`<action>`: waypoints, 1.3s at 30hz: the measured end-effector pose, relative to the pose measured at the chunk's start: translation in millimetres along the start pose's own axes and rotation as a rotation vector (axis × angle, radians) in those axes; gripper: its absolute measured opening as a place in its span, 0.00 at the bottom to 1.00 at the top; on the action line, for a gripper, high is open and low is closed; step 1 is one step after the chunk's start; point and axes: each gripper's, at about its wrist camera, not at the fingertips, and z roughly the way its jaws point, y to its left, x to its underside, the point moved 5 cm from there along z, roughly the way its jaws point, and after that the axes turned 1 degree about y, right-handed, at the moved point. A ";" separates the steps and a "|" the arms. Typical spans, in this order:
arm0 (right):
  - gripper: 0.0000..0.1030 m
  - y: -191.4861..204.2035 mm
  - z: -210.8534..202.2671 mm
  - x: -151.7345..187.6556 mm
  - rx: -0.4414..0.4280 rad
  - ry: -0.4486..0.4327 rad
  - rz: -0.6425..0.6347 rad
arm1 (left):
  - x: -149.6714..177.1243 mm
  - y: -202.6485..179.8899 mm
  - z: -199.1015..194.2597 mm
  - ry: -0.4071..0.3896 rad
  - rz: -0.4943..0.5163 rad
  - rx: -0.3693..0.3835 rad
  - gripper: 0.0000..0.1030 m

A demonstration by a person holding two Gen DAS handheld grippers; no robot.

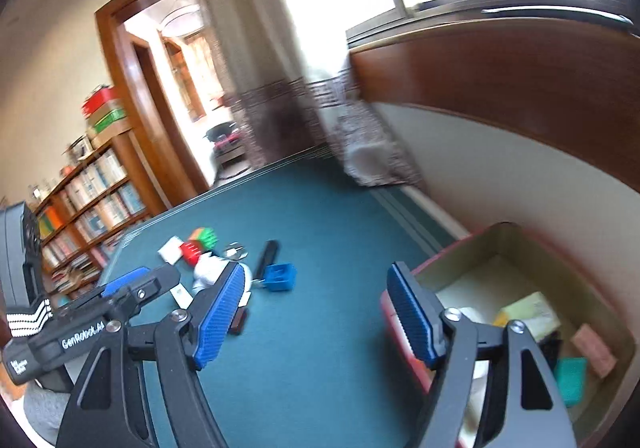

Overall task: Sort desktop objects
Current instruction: 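Withdraw both open tools from the tin box back over the table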

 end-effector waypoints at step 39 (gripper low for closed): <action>0.79 31.8 143.0 6.4 0.071 0.016 0.043 | 35.0 131.2 100.3 0.178 -0.229 -0.268 0.77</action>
